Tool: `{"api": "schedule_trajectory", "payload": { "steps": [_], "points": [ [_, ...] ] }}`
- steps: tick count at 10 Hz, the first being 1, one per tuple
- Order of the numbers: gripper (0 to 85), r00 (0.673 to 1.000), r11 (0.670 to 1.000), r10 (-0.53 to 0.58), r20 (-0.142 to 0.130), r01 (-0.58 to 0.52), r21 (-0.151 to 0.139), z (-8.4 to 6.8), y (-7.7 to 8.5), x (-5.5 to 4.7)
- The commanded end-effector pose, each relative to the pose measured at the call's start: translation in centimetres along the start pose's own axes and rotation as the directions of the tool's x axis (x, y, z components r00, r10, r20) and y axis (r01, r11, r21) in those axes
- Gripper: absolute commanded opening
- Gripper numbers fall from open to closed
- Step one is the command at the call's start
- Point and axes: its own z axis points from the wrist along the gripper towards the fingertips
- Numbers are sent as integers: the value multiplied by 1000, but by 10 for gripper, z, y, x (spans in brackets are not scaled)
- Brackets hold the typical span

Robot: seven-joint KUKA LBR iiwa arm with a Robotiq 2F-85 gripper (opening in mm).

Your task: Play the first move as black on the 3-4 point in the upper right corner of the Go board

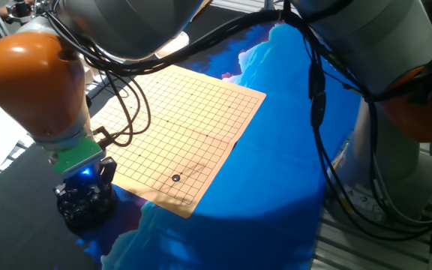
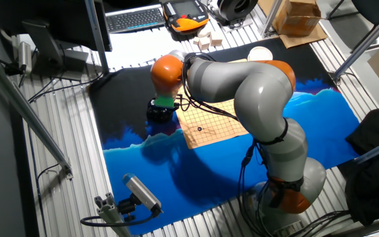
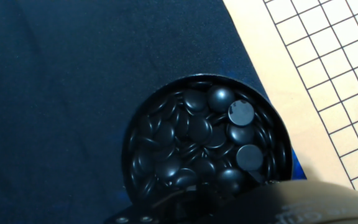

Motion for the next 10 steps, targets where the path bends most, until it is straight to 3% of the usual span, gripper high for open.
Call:
{"api": "schedule_trajectory", "payload": {
  "steps": [1,2,7,8,9,10],
  "points": [
    [340,1000,1000,-3,0,3,0,0,0,0],
    [170,1000,1000,-9,1,9,1,0,0,0],
    [170,1000,1000,-22,1,22,1,-1,0,0],
    [170,1000,1000,-25,-6,25,13,-3,-1,-1],
    [340,1000,999,-31,-4,31,29,-3,-1,0],
    [340,1000,999,-29,-2,29,30,-4,-1,-1]
  ]
}}
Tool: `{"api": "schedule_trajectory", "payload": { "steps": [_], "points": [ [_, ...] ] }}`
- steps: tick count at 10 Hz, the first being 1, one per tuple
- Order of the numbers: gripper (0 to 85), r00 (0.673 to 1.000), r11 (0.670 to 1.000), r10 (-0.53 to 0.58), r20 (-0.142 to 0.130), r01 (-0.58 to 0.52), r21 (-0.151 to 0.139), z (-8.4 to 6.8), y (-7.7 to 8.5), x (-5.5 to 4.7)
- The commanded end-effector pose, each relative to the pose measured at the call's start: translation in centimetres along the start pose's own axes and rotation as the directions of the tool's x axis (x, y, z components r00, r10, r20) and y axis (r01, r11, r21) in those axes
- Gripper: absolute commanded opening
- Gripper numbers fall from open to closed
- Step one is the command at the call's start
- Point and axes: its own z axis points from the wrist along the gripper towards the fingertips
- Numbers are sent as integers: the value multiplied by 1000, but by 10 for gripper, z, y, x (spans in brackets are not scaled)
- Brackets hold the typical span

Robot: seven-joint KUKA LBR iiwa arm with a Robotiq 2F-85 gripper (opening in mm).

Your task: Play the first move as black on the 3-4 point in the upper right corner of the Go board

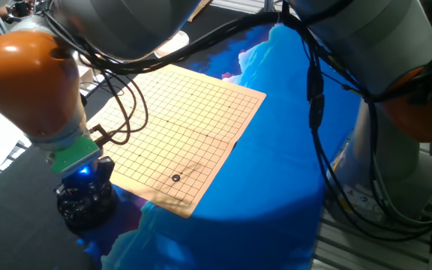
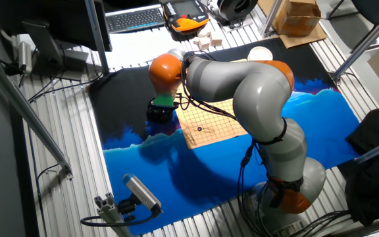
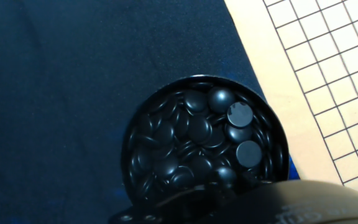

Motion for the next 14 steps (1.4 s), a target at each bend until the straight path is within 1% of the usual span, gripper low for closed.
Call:
{"api": "schedule_trajectory", "payload": {
  "steps": [1,2,3,4,5,7,8,9,10,11,12,13,14],
  "points": [
    [340,1000,1000,3,2,-3,-1,0,0,0],
    [340,1000,1000,9,11,-9,-10,1,1,0],
    [340,1000,1000,12,13,-12,-8,1,1,0],
    [340,1000,1000,15,10,-15,-16,1,2,0],
    [340,1000,1000,17,9,-16,-17,2,3,0],
    [340,1000,1000,18,17,-18,-9,3,3,0],
    [340,1000,1000,20,8,-20,-9,3,3,0],
    [340,1000,999,26,-6,-26,-19,3,3,0],
    [340,999,999,32,-21,-32,-19,3,3,0],
    [340,998,999,38,-43,-39,-31,3,3,0],
    [340,998,999,32,-59,-34,-33,3,3,0],
    [340,997,999,30,-69,-31,-11,3,3,0],
    [340,996,999,30,-87,-32,-17,3,3,0]
  ]
}}
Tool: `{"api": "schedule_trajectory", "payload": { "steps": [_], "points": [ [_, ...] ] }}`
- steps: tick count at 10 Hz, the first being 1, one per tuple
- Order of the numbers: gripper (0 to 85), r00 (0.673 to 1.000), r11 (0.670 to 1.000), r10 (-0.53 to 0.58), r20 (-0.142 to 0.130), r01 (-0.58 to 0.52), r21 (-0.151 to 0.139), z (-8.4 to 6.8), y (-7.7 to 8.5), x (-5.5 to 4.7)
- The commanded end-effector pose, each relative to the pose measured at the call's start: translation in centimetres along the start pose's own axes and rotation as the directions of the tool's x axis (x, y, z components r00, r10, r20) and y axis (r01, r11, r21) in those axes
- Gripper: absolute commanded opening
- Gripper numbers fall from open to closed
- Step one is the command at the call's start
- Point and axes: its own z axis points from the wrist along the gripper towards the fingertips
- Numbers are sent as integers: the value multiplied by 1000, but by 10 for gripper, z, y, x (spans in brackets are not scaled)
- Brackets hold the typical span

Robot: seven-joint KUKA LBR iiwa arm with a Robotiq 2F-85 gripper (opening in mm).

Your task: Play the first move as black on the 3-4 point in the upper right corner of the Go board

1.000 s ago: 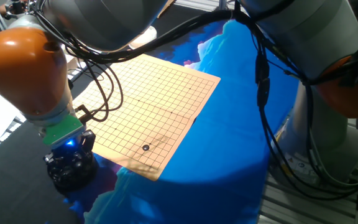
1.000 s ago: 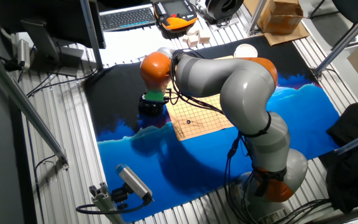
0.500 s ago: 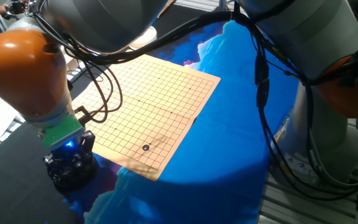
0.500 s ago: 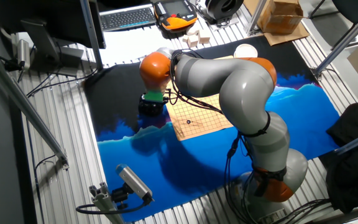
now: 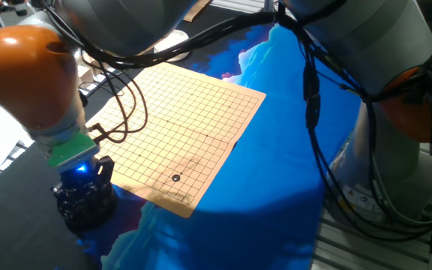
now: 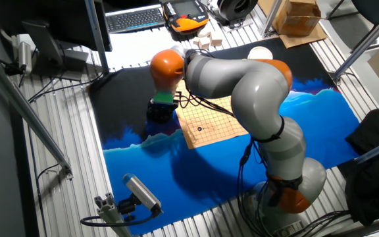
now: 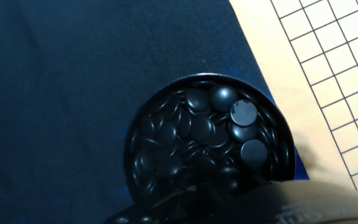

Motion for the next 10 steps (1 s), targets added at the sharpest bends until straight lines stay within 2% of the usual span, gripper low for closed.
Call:
{"api": "schedule_trajectory", "payload": {
  "steps": [1,2,5,6,7,10],
  "points": [
    [340,1000,1000,5,-10,-5,3,0,0,0],
    [340,1000,1000,11,-16,-11,-2,0,0,0],
    [340,1000,1000,15,-7,-15,-5,0,0,0],
    [340,1000,1000,15,-3,-15,-8,0,0,0],
    [340,1000,1000,15,9,-15,1,0,0,0],
    [340,1000,1000,12,25,-12,-1,10,2,-3]
  ]
}}
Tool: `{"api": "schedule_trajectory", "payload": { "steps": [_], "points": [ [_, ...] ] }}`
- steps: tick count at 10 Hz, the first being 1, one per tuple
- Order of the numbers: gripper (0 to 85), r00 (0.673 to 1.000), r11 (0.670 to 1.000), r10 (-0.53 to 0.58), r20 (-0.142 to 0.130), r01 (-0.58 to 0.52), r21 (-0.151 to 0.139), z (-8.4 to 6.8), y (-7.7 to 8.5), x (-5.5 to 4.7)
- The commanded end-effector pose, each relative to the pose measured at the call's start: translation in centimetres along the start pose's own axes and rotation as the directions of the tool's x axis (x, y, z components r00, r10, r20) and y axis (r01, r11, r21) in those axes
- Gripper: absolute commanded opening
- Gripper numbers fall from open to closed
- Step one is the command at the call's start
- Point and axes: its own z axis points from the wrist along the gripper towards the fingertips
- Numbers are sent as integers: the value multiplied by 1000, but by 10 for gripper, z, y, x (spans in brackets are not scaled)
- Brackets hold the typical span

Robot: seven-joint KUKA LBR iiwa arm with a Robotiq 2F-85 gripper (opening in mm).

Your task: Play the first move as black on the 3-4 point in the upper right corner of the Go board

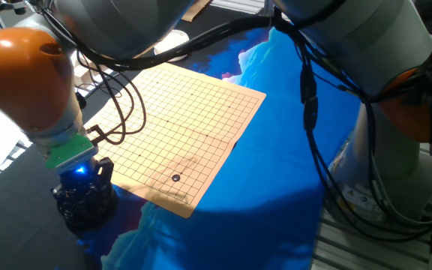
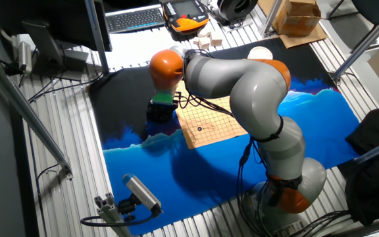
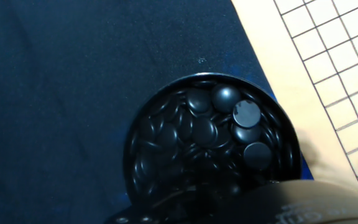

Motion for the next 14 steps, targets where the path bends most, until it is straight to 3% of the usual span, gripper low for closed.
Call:
{"api": "schedule_trajectory", "payload": {
  "steps": [1,7,8,9,12,14],
  "points": [
    [340,1000,1000,0,2,0,1,1,0,0],
    [340,1000,1000,-18,-1,18,22,-3,0,-1],
    [170,1000,999,-26,-1,26,25,-3,0,0],
    [170,999,999,-35,-5,35,30,-3,-1,-1],
    [170,999,999,-40,-21,40,22,-7,-2,0],
    [170,998,999,-42,-55,42,-7,-18,-6,-2]
  ]
}}
